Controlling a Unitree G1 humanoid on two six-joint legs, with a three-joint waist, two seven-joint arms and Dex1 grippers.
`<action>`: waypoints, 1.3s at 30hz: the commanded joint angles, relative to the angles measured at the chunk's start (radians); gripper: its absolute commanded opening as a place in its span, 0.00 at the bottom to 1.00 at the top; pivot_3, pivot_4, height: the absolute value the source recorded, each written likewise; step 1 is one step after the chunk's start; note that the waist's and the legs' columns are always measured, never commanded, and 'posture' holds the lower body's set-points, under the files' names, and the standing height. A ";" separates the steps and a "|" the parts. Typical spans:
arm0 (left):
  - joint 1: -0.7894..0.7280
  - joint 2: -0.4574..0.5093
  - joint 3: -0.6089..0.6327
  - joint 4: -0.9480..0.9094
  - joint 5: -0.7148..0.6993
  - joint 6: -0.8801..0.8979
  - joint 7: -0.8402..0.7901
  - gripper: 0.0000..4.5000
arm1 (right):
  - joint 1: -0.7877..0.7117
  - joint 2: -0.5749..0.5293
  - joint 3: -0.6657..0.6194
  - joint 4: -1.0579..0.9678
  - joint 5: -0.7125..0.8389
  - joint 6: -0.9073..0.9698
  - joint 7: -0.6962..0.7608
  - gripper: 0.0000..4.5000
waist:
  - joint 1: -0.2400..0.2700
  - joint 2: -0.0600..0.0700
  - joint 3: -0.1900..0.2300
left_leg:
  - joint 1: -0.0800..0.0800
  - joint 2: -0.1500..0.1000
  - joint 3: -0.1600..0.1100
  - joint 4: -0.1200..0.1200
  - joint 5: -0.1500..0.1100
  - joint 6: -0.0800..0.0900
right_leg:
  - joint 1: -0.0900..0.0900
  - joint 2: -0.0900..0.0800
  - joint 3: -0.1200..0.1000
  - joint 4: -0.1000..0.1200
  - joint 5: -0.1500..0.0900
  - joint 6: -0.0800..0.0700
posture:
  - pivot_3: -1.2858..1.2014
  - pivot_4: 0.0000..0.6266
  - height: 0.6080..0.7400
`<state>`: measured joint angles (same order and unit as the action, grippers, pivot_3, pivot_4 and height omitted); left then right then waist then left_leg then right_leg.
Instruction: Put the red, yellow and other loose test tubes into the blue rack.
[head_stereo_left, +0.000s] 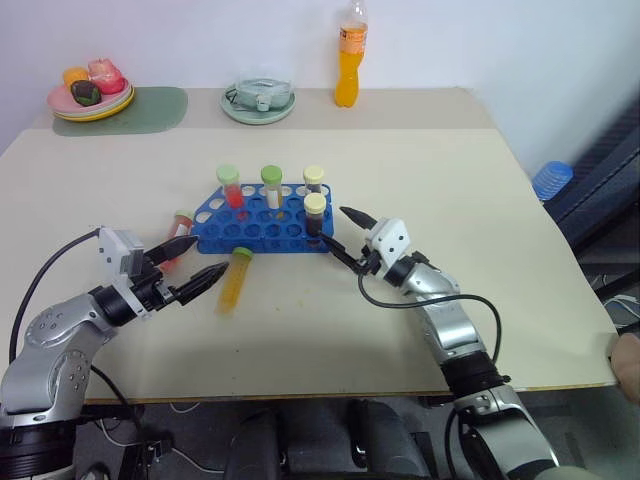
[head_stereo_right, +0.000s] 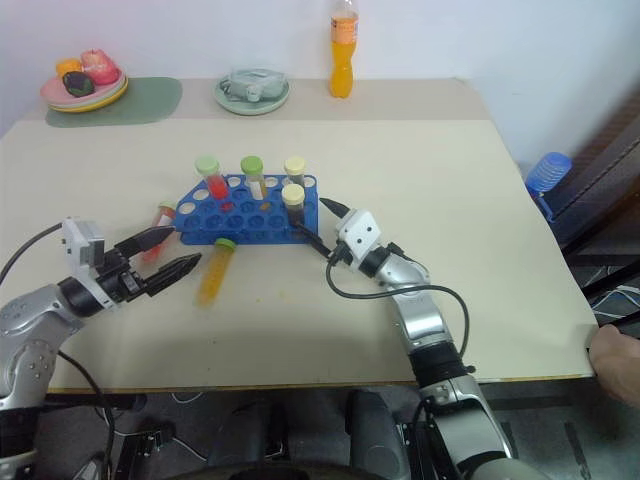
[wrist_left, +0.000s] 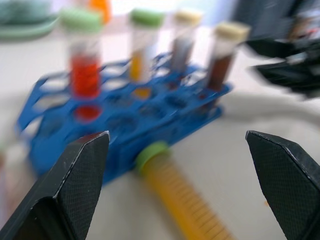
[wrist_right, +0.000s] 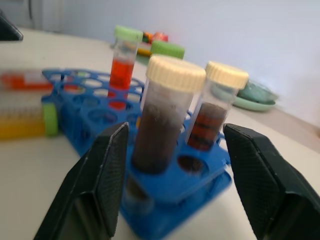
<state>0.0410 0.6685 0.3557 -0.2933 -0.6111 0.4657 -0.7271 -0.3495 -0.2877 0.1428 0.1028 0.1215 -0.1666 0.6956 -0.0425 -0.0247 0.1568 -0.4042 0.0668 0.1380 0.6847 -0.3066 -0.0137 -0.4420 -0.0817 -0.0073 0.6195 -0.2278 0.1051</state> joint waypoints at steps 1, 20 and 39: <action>0.040 0.051 0.086 -0.192 -0.008 0.236 0.209 1.00 | 0.085 -0.155 -0.049 -0.242 0.132 0.160 0.137 0.68 | 0.006 0.000 0.000 | -0.001 0.000 -0.001 0.000 0.000 0.000 | 0.000 0.000 0.000 -0.001 0.000 0.000 | 0.52 0.24 1.00; -0.460 -0.099 0.079 -0.151 -0.643 1.149 1.047 1.00 | 0.241 -0.477 -0.129 -0.531 0.390 0.361 0.445 0.68 | 0.032 -0.004 0.000 | 0.014 -0.002 -0.005 -0.001 -0.001 0.001 | 0.015 0.000 0.000 -0.004 -0.001 -0.001 | 0.52 0.24 1.00; -0.669 -0.221 -0.062 0.190 -0.826 1.149 1.562 1.00 | 0.198 -0.445 -0.131 -0.568 0.379 0.422 0.319 0.68 | 0.035 -0.005 0.000 | 0.014 -0.003 -0.004 -0.001 0.000 0.001 | 0.016 0.000 0.000 -0.004 -0.001 -0.001 | 0.52 0.24 1.00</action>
<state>-0.6002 0.4481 0.2934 -0.1092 -1.4096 1.6061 0.8157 -0.1437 -0.7339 0.0335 -0.4226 0.4921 0.2566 1.0235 -0.0075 -0.0294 0.1566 -0.3901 0.0641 0.1342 0.6834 -0.3071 -0.0132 -0.4265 -0.0816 -0.0071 0.6152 -0.2284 0.1043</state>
